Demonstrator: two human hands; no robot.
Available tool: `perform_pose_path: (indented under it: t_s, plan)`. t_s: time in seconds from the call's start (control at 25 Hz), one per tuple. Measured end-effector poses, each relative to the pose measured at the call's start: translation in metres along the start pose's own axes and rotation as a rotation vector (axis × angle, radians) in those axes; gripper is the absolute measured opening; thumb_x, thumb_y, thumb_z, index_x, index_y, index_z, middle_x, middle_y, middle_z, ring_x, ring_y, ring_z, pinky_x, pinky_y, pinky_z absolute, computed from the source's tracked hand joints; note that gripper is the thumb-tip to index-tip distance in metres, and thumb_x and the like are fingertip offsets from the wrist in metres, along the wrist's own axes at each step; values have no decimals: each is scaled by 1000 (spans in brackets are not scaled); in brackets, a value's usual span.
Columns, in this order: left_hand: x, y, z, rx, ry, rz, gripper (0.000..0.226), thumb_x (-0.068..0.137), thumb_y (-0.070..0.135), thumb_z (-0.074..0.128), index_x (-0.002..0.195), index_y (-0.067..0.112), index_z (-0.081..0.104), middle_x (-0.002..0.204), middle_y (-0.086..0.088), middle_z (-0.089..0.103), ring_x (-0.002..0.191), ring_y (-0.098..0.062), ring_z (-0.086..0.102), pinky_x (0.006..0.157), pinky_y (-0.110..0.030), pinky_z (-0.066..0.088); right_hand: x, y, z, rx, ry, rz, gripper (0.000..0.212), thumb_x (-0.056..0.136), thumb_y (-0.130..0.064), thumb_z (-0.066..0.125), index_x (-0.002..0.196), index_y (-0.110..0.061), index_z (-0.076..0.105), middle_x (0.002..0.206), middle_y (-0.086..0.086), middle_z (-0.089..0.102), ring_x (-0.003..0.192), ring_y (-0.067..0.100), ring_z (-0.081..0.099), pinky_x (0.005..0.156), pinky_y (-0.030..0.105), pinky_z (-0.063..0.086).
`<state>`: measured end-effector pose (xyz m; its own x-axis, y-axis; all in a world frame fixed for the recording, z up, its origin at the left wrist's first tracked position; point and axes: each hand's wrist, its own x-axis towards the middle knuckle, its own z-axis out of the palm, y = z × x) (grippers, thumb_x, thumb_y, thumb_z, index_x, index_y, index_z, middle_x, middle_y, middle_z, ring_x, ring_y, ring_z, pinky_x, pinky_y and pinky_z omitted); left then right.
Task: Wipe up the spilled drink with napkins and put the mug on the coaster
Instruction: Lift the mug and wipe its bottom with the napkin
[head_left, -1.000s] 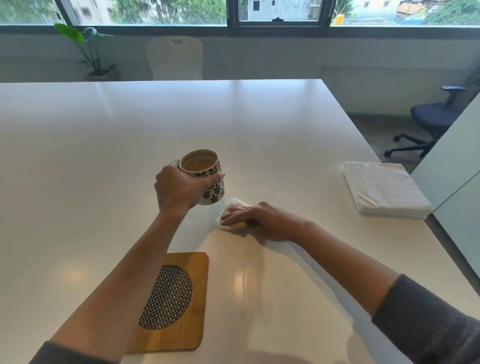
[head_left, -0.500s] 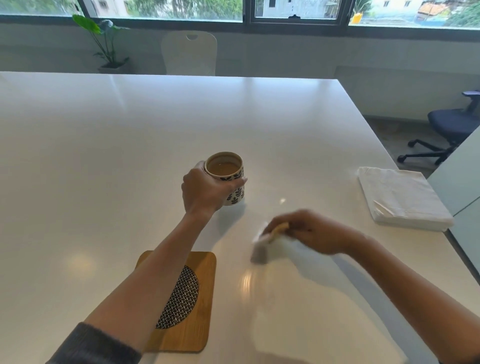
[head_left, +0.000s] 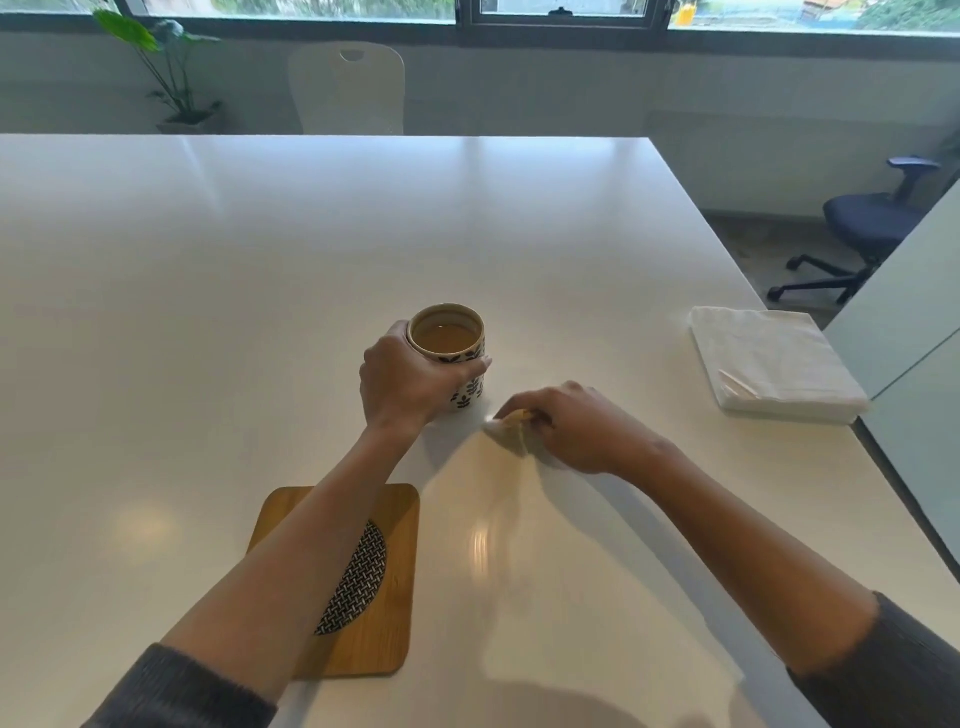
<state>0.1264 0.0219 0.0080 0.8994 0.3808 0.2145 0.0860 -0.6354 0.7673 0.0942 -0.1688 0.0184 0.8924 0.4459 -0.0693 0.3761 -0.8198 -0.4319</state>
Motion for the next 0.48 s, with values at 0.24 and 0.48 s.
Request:
perform_pose_path:
  t_s: [0.24, 0.48]
  plan:
    - [-11, 5, -1, -5, -42, 9, 84, 48, 66, 89, 113, 17, 68, 105, 1, 76, 97, -20, 71, 73, -25, 49, -55, -29, -1, -28, -230, 0, 41, 96, -15, 44, 125, -37, 63, 116, -7, 70, 97, 14, 62, 89, 35, 52]
    - [-7, 8, -17, 15, -201, -7, 94, 50, 70, 86, 122, 15, 62, 106, 1, 71, 107, -22, 67, 84, -33, 54, -91, -28, -8, 156, -406, 28, 32, 97, -18, 51, 122, -31, 67, 115, -9, 69, 101, 12, 61, 92, 32, 49]
